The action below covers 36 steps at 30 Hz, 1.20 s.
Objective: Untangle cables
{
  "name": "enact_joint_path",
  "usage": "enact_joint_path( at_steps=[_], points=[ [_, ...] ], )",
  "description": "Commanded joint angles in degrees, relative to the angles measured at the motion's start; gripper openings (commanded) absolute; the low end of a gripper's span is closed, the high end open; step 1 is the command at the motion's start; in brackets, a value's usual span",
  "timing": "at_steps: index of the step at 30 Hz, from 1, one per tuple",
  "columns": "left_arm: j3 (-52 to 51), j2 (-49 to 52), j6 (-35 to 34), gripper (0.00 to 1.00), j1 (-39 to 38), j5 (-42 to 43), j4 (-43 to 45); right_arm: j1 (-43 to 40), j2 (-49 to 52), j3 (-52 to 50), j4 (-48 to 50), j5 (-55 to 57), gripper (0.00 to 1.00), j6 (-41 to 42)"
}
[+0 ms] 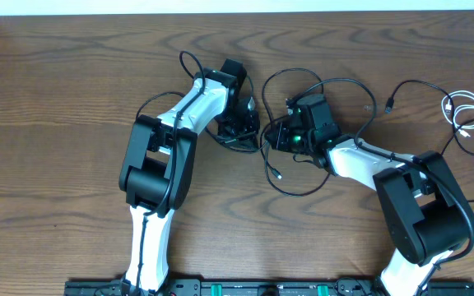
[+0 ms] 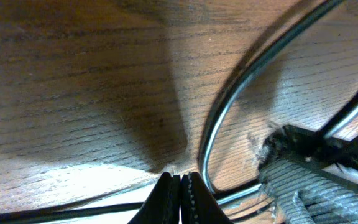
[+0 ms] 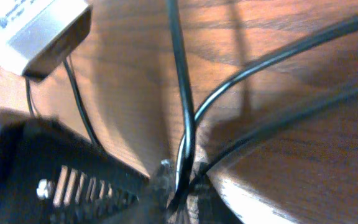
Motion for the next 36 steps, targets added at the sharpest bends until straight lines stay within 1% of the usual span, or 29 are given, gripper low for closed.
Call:
enact_joint_path(
  at_steps=[1,3,6,12,18,23,28,29,31,36],
  points=[
    [-0.42,0.37,2.86,0.07,0.55,0.92,-0.24,-0.09,0.22,0.02,0.52,0.83,0.01,0.02],
    [-0.02,-1.16,3.04,0.07,1.55,0.26,-0.22,-0.2,-0.35,0.02,0.33,-0.63,0.01,0.0],
    [0.79,-5.99,3.04,0.08,4.2,0.26,0.42,-0.2,-2.29,0.02,-0.2,-1.6,0.01,-1.29],
    [0.92,-20.57,3.02,0.07,10.82,0.07,4.9,-0.2,-10.86,0.17,-0.22,-2.01,0.01,-9.97],
    [0.9,-29.09,2.97,0.07,14.8,-6.82,5.11,-0.24,-21.42,2.05,-0.24,-1.99,0.01,-14.51],
    [0.87,-30.64,2.97,0.08,15.28,-8.37,2.75,-1.05,-28.55,8.26,-0.2,-1.99,0.01,-16.37],
    [0.66,-29.77,2.97,0.08,15.08,-8.37,0.94,-2.47,-32.26,16.76,-0.24,-1.97,0.01,-23.63],
    [0.66,-29.75,2.97,0.08,15.08,-8.37,0.15,-3.43,-32.98,19.19,-0.31,-1.95,0.01,-27.36],
    [0.66,-29.75,2.99,0.08,15.08,-8.37,-0.5,-5.4,-33.55,21.33,-1.05,-1.81,0.01,-29.62],
    [0.66,-29.75,2.99,0.08,15.08,-8.37,-1.38,-13.05,-34.29,23.1,-3.08,3.87,0.01,-30.21]
  ],
)
